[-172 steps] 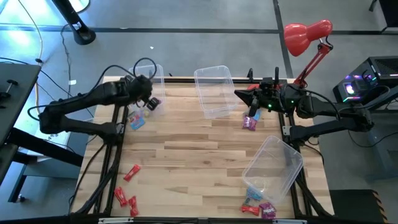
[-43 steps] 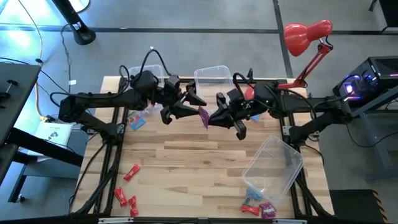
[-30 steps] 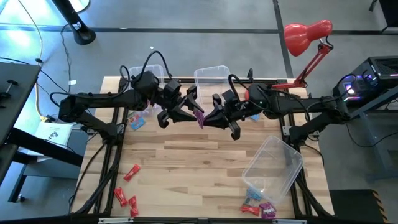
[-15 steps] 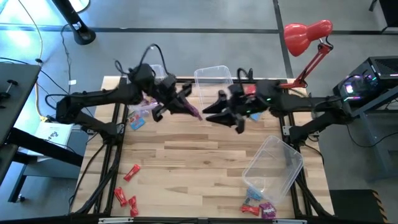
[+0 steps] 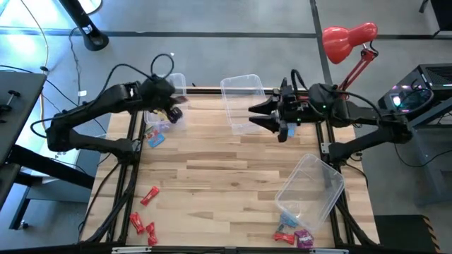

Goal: Sort candy
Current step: Put the purple candy into the top left transparent bin

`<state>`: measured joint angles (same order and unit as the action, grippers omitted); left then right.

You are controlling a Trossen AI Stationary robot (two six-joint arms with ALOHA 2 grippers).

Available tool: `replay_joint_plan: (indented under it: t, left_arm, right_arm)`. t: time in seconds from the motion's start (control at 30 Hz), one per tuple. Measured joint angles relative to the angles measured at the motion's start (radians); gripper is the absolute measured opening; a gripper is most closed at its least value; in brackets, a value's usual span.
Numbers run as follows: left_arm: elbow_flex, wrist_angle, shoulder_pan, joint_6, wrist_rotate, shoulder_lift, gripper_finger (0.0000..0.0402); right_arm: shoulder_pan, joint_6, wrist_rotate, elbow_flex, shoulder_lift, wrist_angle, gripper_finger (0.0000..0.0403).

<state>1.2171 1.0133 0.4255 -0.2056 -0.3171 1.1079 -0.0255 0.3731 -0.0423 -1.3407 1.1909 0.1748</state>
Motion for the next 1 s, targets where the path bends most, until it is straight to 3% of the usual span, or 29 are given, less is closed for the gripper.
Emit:
replay_joint_plan:
  t: [0.07,0.17,0.37,0.53,0.73,0.87,1.0]
  left_arm:
    - [0.0,0.117,0.001,-0.111,-0.108,0.01,0.0009]
    - [-0.032,0.177,0.001,-0.205,-0.183,0.029,0.0018]
    - [-0.138,0.146,0.021,-0.185,-0.212,0.056,0.007]
    - [-0.136,0.157,0.06,-0.181,-0.206,0.074,0.0136]
    - [-0.05,0.125,0.075,-0.191,-0.033,0.054,0.0199]
    - [-0.032,-0.029,0.04,-0.194,0.124,0.001,0.0219]
    - [-0.032,-0.209,-0.007,-0.185,0.19,-0.05,0.0222]
  right_arm:
    - [-0.009,-0.008,0.034,0.0,0.005,0.016,0.0195]
    - [-0.026,-0.008,0.061,0.0,0.008,0.059,0.0195]
    - [-0.049,-0.008,0.057,0.0,0.0,0.068,0.0195]
    - [-0.048,-0.008,0.028,0.0,-0.003,0.072,0.0195]
    - [-0.046,0.05,-0.111,0.0,-0.003,0.069,0.0195]
    - [0.012,0.153,-0.246,0.0,-0.003,0.061,0.0195]
    - [0.135,0.259,-0.247,0.0,0.0,0.094,0.0195]
